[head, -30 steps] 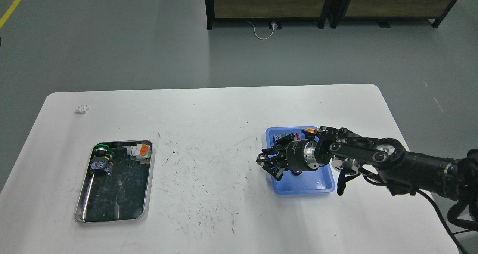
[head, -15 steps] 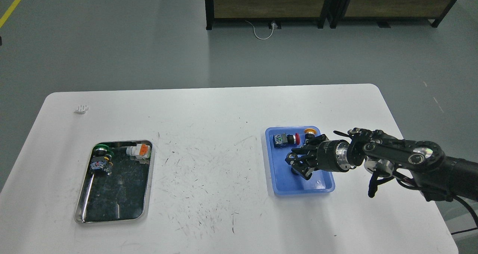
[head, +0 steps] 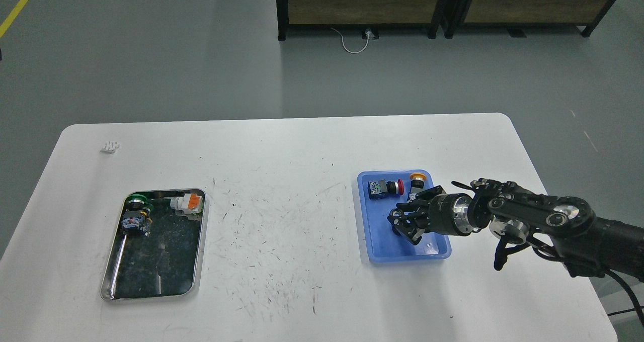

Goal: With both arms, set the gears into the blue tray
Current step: 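Move the gear into the blue tray beside the first gear and release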

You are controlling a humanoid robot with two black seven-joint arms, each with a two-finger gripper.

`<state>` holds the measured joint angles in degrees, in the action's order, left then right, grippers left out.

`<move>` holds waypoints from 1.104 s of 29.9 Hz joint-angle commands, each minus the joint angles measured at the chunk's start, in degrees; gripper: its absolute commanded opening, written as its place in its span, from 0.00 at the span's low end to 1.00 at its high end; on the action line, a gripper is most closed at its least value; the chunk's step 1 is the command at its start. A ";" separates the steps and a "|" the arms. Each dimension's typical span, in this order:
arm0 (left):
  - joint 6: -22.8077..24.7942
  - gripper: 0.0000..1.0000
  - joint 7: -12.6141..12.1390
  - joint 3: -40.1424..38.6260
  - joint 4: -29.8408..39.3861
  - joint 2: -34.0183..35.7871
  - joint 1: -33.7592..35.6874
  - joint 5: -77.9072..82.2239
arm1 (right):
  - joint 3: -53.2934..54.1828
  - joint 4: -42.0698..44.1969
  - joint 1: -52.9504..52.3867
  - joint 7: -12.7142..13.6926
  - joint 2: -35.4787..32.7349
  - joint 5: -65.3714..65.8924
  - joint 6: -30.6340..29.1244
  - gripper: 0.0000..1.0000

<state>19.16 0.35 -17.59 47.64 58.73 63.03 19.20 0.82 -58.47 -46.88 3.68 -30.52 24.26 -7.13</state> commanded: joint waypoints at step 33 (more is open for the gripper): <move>0.26 0.98 -0.09 -0.07 0.09 0.34 0.25 -0.04 | 1.55 2.75 3.20 0.01 3.62 2.20 0.10 0.24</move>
<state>19.42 0.26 -17.59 47.73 59.09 63.28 19.15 2.28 -54.91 -43.62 3.73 -26.44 26.48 -6.98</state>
